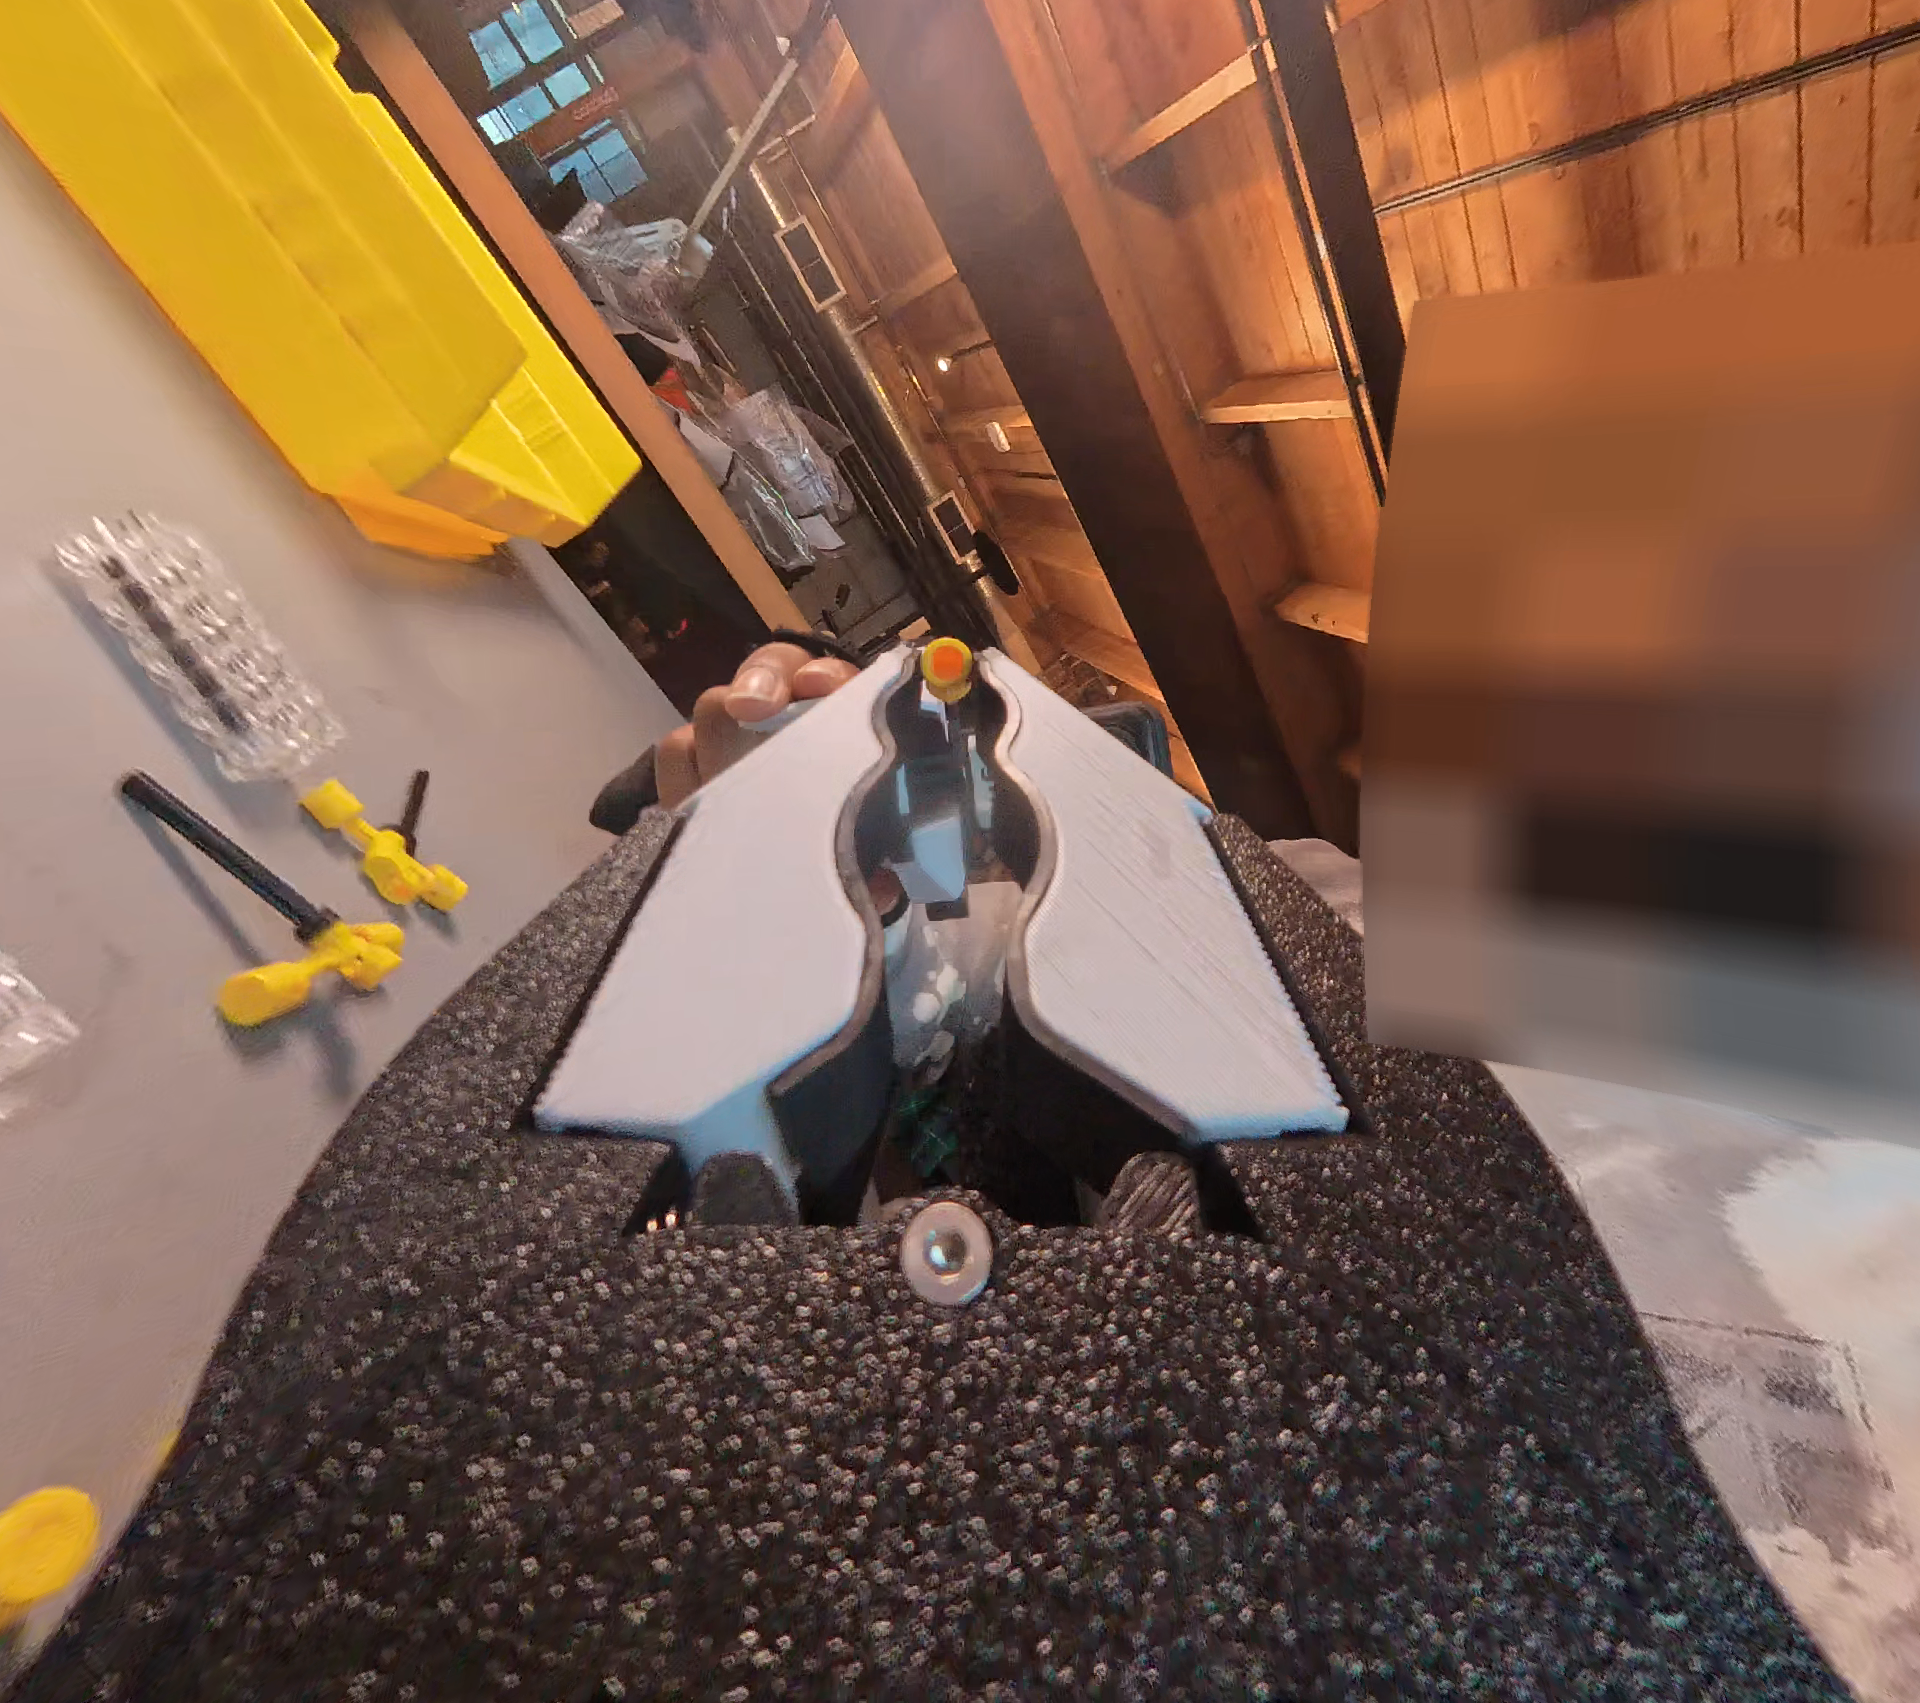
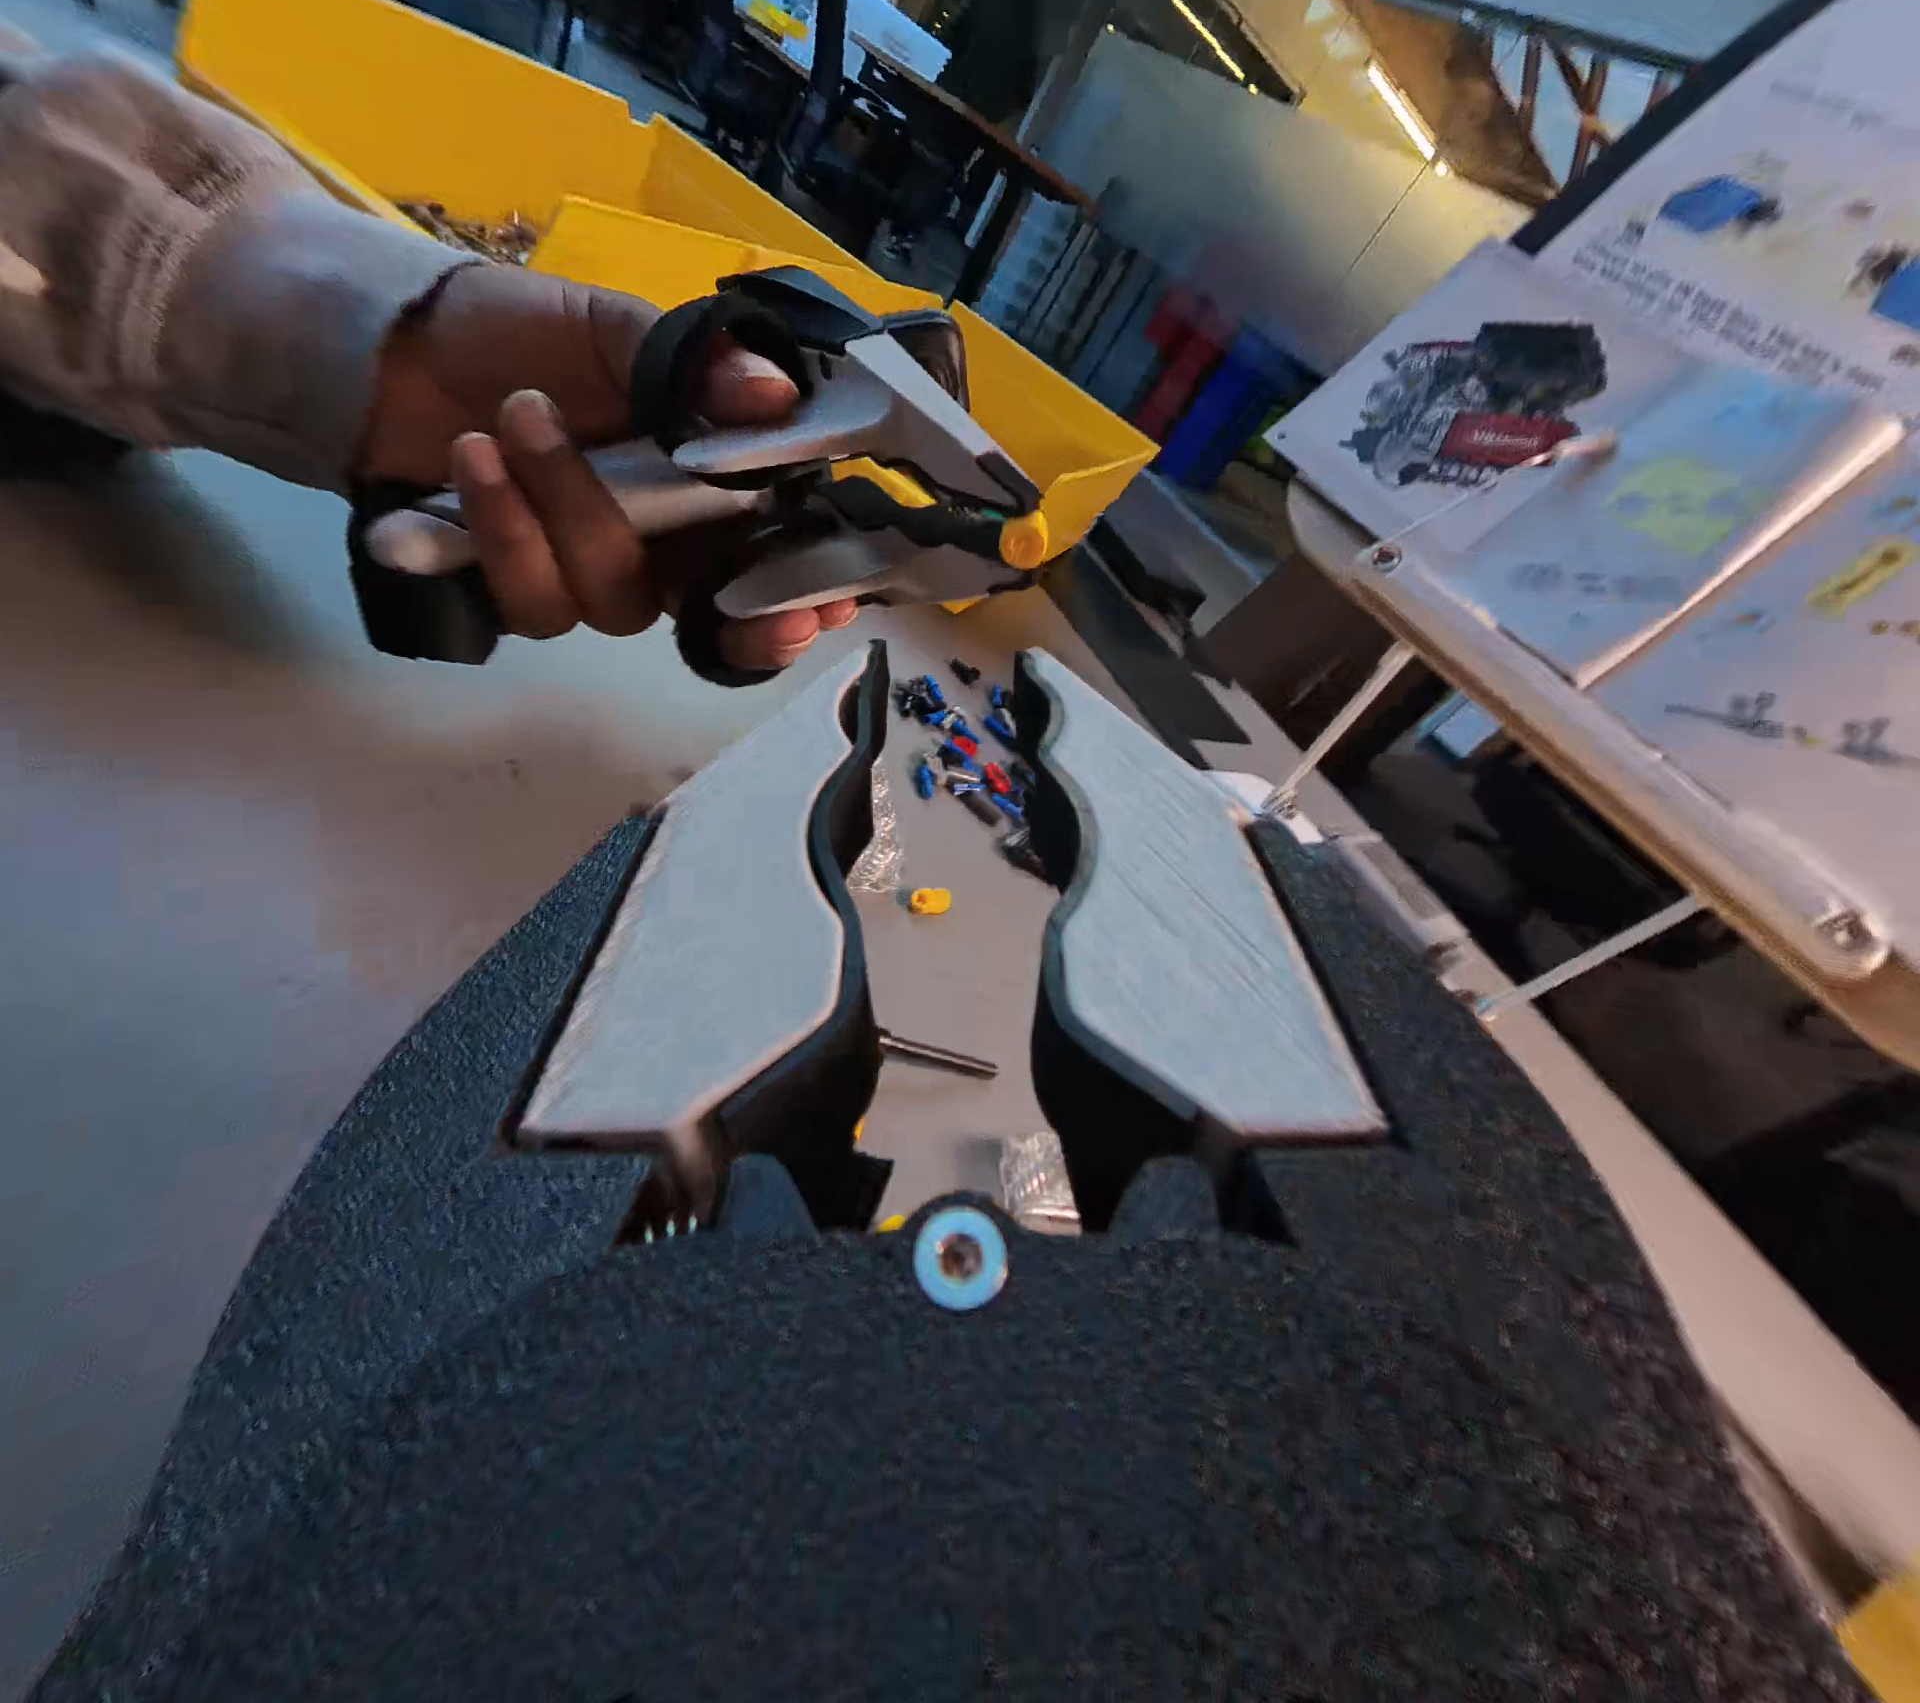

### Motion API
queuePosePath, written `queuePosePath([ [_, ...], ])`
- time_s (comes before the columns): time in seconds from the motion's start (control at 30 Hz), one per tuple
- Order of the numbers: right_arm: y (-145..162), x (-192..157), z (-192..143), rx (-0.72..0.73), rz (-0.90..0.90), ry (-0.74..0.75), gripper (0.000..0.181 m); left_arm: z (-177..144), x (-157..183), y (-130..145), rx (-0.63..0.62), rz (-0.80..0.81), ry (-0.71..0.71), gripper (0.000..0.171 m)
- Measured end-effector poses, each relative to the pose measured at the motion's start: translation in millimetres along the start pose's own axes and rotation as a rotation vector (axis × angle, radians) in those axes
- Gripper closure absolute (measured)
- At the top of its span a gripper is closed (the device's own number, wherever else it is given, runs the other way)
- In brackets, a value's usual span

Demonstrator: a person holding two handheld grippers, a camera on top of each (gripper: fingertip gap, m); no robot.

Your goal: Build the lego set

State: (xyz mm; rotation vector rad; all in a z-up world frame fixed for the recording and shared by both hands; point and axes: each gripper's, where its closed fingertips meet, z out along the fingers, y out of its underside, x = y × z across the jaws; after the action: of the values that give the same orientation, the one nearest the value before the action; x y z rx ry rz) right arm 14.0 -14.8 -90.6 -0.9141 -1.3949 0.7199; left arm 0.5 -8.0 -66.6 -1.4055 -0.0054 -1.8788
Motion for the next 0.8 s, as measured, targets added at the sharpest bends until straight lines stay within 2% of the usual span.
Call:
queuePosePath([
  [0.07,-8.5,-6.4,2.5,0.013,-0.08,0.023,0.159,0.2,6.3,11.5,0.012,-0.04,0.024,0.162],
  [0.13,-14.0,-6.1,5.5,0.017,-0.087,0.051,0.16,-1.2,10.5,20.1,0.009,-0.057,0.036,0.162],
  [0.3,-25.4,-14.0,9.9,0.03,-0.162,0.064,0.167,-6.7,11.8,25.9,0.009,-0.056,0.022,0.162],
  [0.5,-28.4,-13.5,9.7,0.019,-0.156,0.064,0.172,-7.1,14.9,27.4,0.0,-0.073,0.031,0.163],
  [0.6,-29.4,-15.3,11.7,0.01,-0.099,-0.007,0.173,-9.4,15.8,27.2,-0.013,-0.078,0.025,0.162],
  [0.63,-27.8,-16.1,13.1,-0.008,-0.076,-0.049,0.172,-11.0,14.5,27.1,-0.033,-0.056,0.001,0.162],
  [0.7,-15.0,-19.3,17.5,-0.118,-0.014,-0.168,0.173,-20.1,3.6,25.4,-0.106,0.119,-0.133,0.162],
  [0.8,42.4,-38.4,13.3,-0.51,0.041,-0.414,0.172,-52.3,-24.1,12.3,-0.258,0.489,-0.466,0.159],
])
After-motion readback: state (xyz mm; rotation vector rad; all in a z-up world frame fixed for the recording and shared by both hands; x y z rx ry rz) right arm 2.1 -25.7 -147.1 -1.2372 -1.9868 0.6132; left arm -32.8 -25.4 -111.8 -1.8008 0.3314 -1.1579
